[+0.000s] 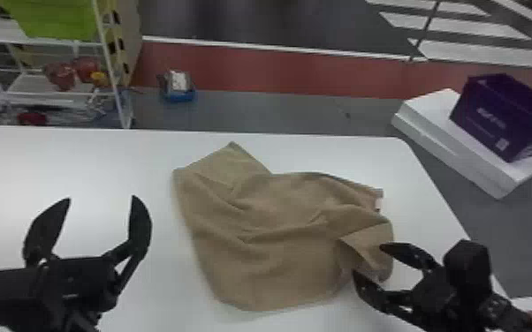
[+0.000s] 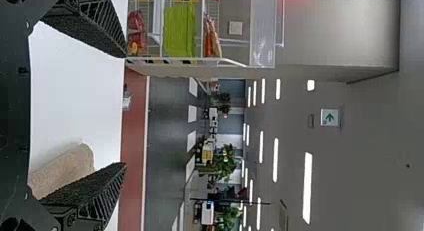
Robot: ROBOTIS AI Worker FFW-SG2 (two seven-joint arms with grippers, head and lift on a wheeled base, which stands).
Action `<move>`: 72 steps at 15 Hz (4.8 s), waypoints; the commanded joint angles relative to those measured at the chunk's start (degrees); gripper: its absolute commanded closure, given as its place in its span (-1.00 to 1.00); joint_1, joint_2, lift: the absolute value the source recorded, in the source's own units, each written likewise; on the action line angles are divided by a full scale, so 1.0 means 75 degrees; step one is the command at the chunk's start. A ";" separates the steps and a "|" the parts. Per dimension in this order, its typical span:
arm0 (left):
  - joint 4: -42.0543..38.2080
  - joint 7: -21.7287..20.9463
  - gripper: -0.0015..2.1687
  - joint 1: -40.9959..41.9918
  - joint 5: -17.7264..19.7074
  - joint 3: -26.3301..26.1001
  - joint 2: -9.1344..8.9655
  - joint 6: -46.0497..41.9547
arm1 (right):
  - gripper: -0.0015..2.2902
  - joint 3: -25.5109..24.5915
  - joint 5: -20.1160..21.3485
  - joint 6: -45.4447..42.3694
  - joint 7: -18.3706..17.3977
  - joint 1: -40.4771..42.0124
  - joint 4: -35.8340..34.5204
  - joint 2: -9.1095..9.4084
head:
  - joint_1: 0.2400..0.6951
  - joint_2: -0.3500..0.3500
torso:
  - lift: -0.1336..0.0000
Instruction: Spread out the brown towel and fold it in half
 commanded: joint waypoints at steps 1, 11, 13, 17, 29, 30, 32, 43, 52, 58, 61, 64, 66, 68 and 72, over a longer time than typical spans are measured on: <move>-0.0021 0.0001 -0.88 0.0033 0.0015 0.0033 0.0000 -0.0053 | -0.72 0.0318 0.0555 -0.0002 -0.0140 0.0022 -0.0045 -0.0129 | 1.00 -0.41 | -0.84; -0.0045 0.0001 -0.88 -0.0014 0.0003 -0.0026 0.0000 -0.0053 | -0.72 0.0634 0.2289 0.0584 -0.0667 0.0303 -0.0513 -0.0633 | 1.00 -0.52 | -0.84; -0.0033 0.0001 -0.88 -0.0014 0.0003 -0.0014 0.0000 -0.0030 | -0.70 0.0681 0.2313 0.0725 -0.0749 0.0209 -0.0467 -0.0633 | 1.00 -0.55 | -0.84; -0.0068 0.0001 -0.88 0.0009 0.0003 0.0033 0.0000 -0.0053 | 0.29 0.0868 0.2500 0.1287 -0.0855 0.0045 -0.0396 -0.0750 | 1.00 -0.57 | -0.84; -0.0057 -0.0515 -0.89 0.0138 -0.0138 -0.0049 0.0082 0.0040 | 0.59 -0.0819 -0.0441 0.0373 -0.1734 -0.0435 -0.1310 -0.0211 | 1.00 -0.79 | -0.84; -0.0033 -0.0621 -0.89 0.0126 -0.0126 -0.0038 0.0082 0.0134 | 0.59 -0.0772 -0.0676 0.0561 -0.1687 -0.0587 -0.1381 -0.0199 | 1.00 -0.78 | -0.84; -0.0010 -0.0843 -0.88 0.0103 -0.0126 -0.0002 0.0094 0.0720 | 0.59 -0.0573 -0.0934 0.0983 -0.1663 -0.0892 -0.1474 -0.0176 | 1.00 -0.73 | -0.84; -0.0033 -0.2121 -0.88 0.0173 -0.0114 -0.0108 0.0235 0.1728 | 0.59 -0.2003 -0.2551 0.4545 -0.2284 -0.2919 -0.0607 0.0235 | 1.00 -0.98 | -0.84; 0.0061 -0.2390 -0.85 0.0056 -0.0032 -0.0143 0.0246 0.1728 | 0.59 -0.2413 -0.1742 -0.0611 -0.2109 -0.1548 0.1631 0.0071 | 1.00 -1.00 | -0.84; 0.0377 -0.2777 -0.75 -0.0131 -0.0009 -0.0272 0.0258 0.1728 | 0.59 -0.2448 -0.1121 -0.2345 -0.2167 -0.1173 0.2416 -0.0058 | 1.00 -1.00 | -0.84; 0.0471 -0.2707 -0.61 -0.0424 -0.0021 -0.0307 0.0235 0.1822 | 0.59 -0.2085 -0.1121 -0.3377 -0.2238 -0.0845 0.2252 0.0024 | 1.00 -1.00 | -0.84; 0.0553 -0.2472 -0.40 -0.0858 -0.0267 -0.0495 0.0211 0.2103 | 0.59 -0.1569 -0.1086 -0.3939 -0.2273 -0.0564 0.1795 0.0012 | 1.00 -1.00 | -0.84; 0.0822 -0.2296 -0.18 -0.1303 -0.0384 -0.0788 0.0176 0.2572 | 0.59 -0.1288 -0.1074 -0.4947 -0.2191 0.0116 0.1303 0.0024 | 1.00 -1.00 | -0.84; 0.1010 -0.2296 -0.18 -0.1479 -0.0372 -0.0952 0.0176 0.2572 | 0.59 -0.0960 -0.0898 -0.5369 -0.2214 0.0596 0.0881 0.0024 | 1.00 -1.00 | -0.84; 0.1443 -0.2402 -0.18 -0.1725 -0.0384 -0.1338 0.0176 0.2572 | 0.59 -0.0432 -0.0594 -0.5533 -0.2109 0.0819 0.0787 -0.0011 | 1.00 -1.00 | -0.84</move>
